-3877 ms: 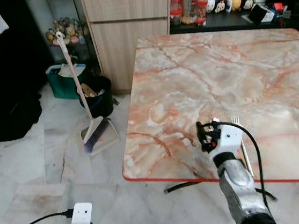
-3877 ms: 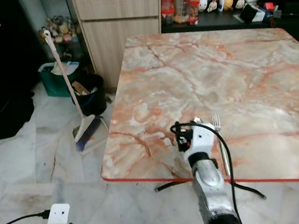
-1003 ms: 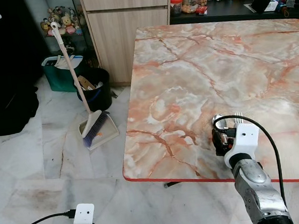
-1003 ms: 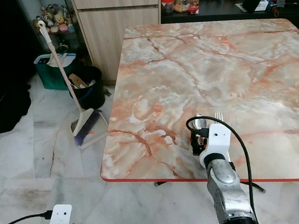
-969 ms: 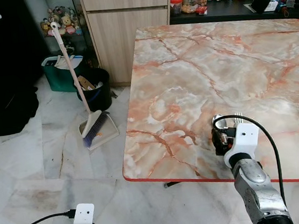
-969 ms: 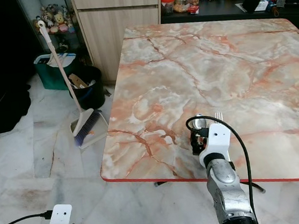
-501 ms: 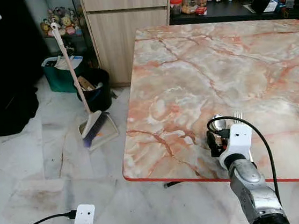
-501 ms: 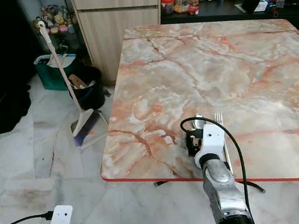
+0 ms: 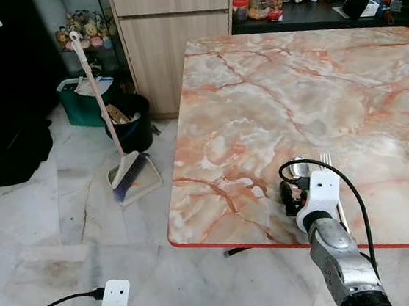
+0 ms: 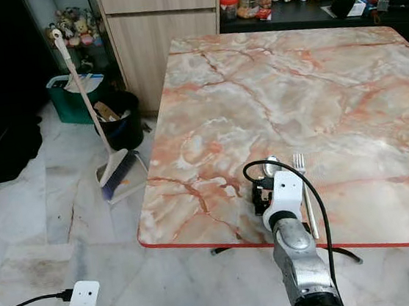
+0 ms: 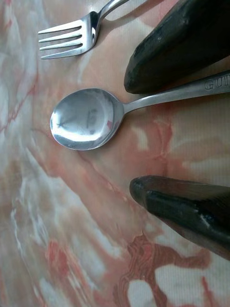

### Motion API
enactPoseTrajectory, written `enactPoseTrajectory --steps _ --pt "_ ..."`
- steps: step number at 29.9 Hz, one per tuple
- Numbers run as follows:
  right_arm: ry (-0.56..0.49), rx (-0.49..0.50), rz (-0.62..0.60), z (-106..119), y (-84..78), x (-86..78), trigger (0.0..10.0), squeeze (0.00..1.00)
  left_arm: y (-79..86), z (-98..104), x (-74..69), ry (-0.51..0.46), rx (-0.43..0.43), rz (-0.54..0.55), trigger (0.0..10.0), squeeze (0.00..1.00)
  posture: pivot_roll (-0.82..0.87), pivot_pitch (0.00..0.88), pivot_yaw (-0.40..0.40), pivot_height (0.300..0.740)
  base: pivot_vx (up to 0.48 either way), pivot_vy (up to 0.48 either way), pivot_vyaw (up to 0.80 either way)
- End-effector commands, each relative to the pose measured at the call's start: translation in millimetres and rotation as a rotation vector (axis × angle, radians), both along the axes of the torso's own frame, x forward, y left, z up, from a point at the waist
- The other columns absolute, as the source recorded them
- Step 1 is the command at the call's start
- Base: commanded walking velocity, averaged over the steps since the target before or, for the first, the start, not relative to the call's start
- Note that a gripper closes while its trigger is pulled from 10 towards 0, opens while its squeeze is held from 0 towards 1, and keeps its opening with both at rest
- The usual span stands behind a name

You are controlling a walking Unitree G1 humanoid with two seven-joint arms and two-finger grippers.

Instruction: Setting the table

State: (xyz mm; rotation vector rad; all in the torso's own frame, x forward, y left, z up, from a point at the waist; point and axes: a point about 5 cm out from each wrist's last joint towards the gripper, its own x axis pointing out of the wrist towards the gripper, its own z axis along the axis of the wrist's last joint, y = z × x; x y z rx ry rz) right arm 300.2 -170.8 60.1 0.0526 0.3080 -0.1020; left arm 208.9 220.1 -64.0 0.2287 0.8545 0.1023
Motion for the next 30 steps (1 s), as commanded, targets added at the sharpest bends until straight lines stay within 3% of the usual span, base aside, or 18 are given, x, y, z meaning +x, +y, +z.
enactPoseTrajectory --steps 1,16,30 --pt "0.084 0.008 -0.005 -13.5 1.8 -5.1 0.0 0.0 0.8 -5.2 -8.9 0.036 -0.008 0.012 10.0 0.0 0.03 0.119 -0.021 0.74 0.0 0.0 0.0" --pt "0.061 0.017 0.004 -5.6 -0.5 -0.9 0.0 0.0 0.7 -5.3 -9.0 0.037 -0.004 0.013 10.0 0.0 0.02 0.118 -0.02 0.74 0.0 0.0 0.0" --pt "0.044 0.041 0.078 -3.8 17.2 5.1 0.0 0.0 0.3 -5.1 -8.4 0.038 -0.006 0.016 10.0 0.0 0.03 0.082 -0.024 0.74 0.0 0.0 0.0"
